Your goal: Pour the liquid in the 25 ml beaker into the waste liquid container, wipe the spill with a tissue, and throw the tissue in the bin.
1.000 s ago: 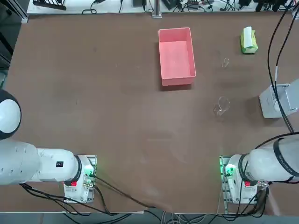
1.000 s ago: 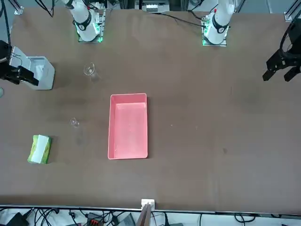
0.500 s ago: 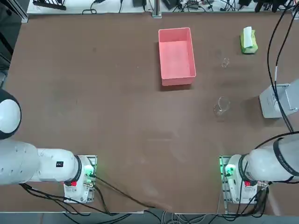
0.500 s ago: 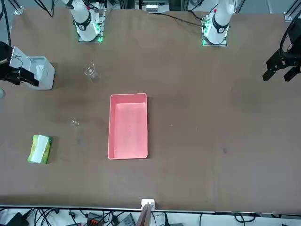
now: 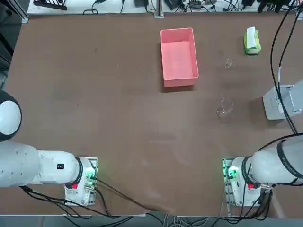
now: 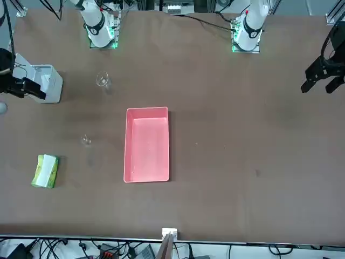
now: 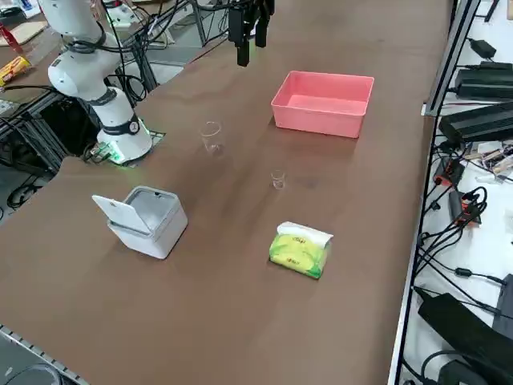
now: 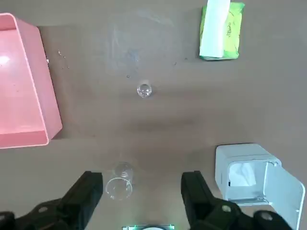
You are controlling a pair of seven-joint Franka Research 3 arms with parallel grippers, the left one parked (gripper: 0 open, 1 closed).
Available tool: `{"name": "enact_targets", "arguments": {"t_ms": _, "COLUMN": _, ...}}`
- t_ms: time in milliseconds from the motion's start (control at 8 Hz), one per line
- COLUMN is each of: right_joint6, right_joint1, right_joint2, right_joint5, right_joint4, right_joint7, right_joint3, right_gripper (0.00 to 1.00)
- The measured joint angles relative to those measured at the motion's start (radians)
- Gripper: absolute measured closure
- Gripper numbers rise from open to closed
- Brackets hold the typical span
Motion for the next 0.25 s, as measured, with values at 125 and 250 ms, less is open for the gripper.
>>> {"name": "enact_targets", "arguments": {"t_ms": 125, "right_joint6": 0.000, "right_joint1": -0.001, "right_joint2": 0.000, "right_joint5": 0.000, "right_joint4": 0.000, "right_joint7": 0.000, "right_joint3": 0.000, "right_gripper": 0.00}}
{"name": "enact_targets", "arguments": {"t_ms": 250, "right_joint6": 0.000, "right_joint1": -0.001, "right_joint2": 0.000, "right_joint5": 0.000, "right_joint4": 0.000, "right_joint7": 0.000, "right_joint3": 0.000, "right_gripper": 0.00}}
